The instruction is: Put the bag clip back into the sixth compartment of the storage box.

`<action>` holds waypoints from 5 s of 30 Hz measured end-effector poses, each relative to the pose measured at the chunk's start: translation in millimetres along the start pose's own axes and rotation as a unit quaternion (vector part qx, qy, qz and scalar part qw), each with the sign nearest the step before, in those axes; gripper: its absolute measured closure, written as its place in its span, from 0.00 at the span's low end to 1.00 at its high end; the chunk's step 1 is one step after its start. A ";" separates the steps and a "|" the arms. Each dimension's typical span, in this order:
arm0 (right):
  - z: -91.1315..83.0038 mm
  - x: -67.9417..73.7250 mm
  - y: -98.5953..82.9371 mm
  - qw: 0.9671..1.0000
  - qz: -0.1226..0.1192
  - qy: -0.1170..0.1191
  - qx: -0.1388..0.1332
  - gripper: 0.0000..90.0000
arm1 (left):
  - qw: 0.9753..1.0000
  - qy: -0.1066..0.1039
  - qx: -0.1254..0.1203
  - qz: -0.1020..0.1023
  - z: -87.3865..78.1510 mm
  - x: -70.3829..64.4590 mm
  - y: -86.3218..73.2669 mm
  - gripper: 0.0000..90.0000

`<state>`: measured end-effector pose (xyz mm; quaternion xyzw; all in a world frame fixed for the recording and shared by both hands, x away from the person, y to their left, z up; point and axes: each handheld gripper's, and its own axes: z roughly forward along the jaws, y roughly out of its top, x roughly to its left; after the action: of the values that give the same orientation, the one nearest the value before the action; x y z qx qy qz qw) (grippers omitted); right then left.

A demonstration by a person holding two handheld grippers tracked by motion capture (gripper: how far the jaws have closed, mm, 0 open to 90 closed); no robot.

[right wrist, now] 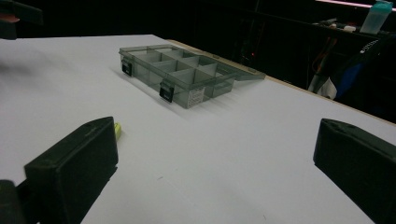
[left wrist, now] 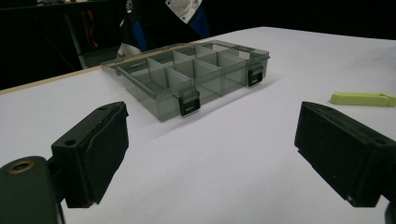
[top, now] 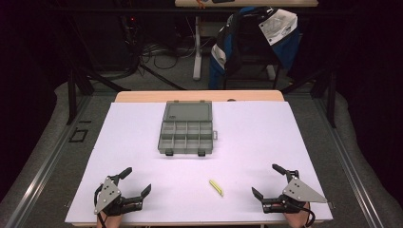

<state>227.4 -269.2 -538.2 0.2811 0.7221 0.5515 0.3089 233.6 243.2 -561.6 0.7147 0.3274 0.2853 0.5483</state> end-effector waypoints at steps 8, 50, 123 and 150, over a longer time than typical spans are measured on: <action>4.9 0.1 -2.8 1.000 0.003 0.008 0.019 0.00 | 1.000 0.014 0.003 -0.006 -0.4 4.5 1.0 0.11; 67.5 18.4 25.9 0.985 0.036 0.068 0.153 0.00 | 1.000 0.005 0.022 0.000 -1.7 2.0 0.2 0.11; 135.1 77.5 30.3 0.935 0.009 0.106 0.339 0.79 | 0.999 -0.013 0.035 0.010 3.8 -1.0 3.8 0.11; 127.4 71.8 34.6 0.945 0.026 0.105 0.308 0.89 | 0.999 -0.008 0.035 0.006 3.0 -0.8 4.4 0.11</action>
<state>279.3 -128.1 -540.0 0.3220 0.8774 0.3363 0.1154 236.1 240.0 -558.0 0.7376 0.3283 0.2717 0.5238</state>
